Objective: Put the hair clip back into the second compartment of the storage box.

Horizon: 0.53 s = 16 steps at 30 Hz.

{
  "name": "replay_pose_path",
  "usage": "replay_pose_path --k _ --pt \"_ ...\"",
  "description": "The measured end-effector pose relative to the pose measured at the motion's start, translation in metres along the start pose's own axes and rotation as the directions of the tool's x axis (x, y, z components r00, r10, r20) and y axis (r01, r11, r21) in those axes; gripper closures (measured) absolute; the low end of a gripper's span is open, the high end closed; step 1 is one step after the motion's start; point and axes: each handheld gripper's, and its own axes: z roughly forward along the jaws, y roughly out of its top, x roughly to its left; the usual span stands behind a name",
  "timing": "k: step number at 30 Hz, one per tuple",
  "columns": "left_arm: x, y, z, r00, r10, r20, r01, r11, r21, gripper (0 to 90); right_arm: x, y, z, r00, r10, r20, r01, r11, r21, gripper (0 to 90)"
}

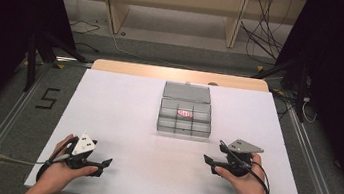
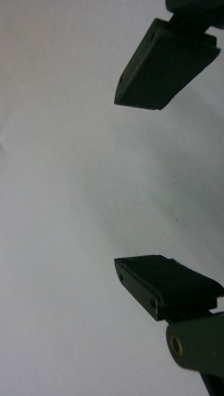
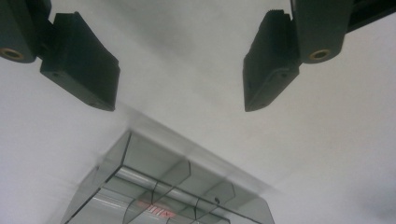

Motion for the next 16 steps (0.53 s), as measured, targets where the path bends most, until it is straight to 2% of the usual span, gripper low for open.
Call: replay_pose_path --k 10,16 --pt "-0.001 -0.001 0.001 0.9999 0.002 0.015 -0.002 0.9999 0.017 17.2 0.006 -0.013 -0.008 0.9998 0.001 0.021 -0.001 1.0 0.019 24.8" --pt "0.0 -0.001 0.001 0.9999 -0.002 0.015 0.002 0.9999 0.013 17.1 0.001 -0.017 -0.008 0.9995 0.012 0.029 -0.013 0.999 0.034 23.7"
